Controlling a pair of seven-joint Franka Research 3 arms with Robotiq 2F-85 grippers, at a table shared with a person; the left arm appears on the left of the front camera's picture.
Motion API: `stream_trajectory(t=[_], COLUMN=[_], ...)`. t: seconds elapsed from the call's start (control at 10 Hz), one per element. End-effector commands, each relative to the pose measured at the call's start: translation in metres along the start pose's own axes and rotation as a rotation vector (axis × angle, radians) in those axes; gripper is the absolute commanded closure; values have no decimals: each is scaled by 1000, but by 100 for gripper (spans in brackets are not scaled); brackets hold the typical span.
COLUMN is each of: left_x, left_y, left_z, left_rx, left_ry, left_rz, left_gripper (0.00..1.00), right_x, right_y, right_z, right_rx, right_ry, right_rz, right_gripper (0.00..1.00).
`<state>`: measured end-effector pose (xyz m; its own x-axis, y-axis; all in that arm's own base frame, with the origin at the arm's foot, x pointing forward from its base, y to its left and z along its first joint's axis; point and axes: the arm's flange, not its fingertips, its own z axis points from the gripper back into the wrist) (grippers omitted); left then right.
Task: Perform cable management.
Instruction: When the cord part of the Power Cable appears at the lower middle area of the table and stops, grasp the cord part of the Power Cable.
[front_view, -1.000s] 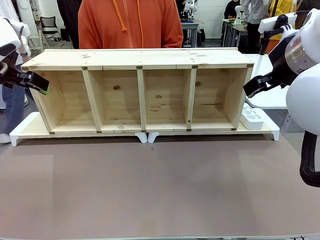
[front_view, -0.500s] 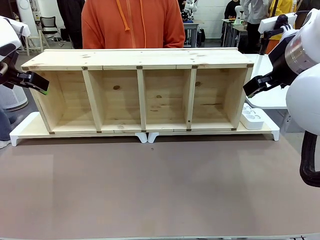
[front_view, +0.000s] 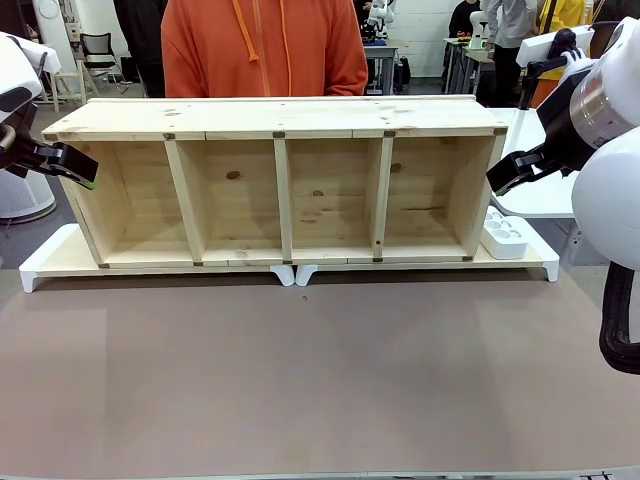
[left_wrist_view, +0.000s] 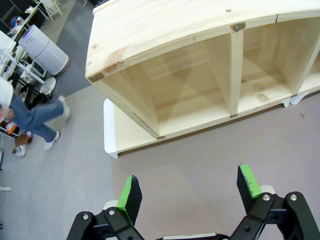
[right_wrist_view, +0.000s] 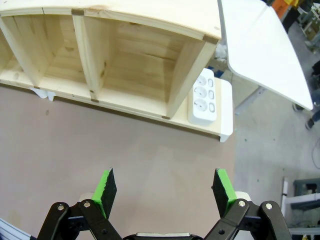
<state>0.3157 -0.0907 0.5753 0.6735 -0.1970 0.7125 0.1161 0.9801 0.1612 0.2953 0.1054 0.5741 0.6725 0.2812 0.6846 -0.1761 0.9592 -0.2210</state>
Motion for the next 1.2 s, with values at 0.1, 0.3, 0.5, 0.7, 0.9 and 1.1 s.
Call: stream_trajectory(t=[0.1,0.3,0.5,0.7,0.9,1.1], left_x=[0,0,0,0,0,0], left_y=[-1,-1,-1,-1,-1,-1], left_z=[-1,-1,-1,-1,-1,-1], left_rx=[1,1,1,1,1,1], left_ry=[2,2,2,2,2,2], left_rz=[2,2,2,2,2,2], left_gripper=[0,0,0,0,0,0], right_x=[0,0,0,0,0,0], right_y=[1,1,1,1,1,1], right_z=[0,0,0,0,0,0], right_rx=[-1,-1,-1,-1,-1,-1], right_ry=[0,0,0,0,0,0], right_rz=[2,2,2,2,2,2], right_gripper=[0,0,0,0,0,0])
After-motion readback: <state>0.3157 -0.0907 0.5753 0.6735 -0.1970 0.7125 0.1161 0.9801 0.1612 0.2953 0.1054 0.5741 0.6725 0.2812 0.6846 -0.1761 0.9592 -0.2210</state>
